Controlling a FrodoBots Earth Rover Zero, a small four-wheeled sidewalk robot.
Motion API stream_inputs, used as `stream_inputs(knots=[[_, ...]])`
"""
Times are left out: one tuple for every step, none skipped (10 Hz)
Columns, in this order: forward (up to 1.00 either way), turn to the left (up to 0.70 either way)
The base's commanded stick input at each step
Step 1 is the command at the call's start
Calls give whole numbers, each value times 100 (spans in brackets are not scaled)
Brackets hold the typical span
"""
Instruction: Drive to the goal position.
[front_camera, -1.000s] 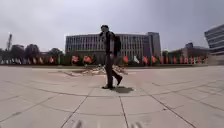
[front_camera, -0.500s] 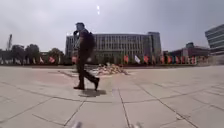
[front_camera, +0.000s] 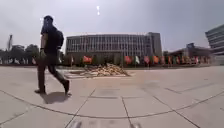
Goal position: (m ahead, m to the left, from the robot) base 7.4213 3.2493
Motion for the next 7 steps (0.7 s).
stream_inputs(knots=[[100,40],[100,40],[100,40],[100,40],[100,17],[100,3],[100,0]])
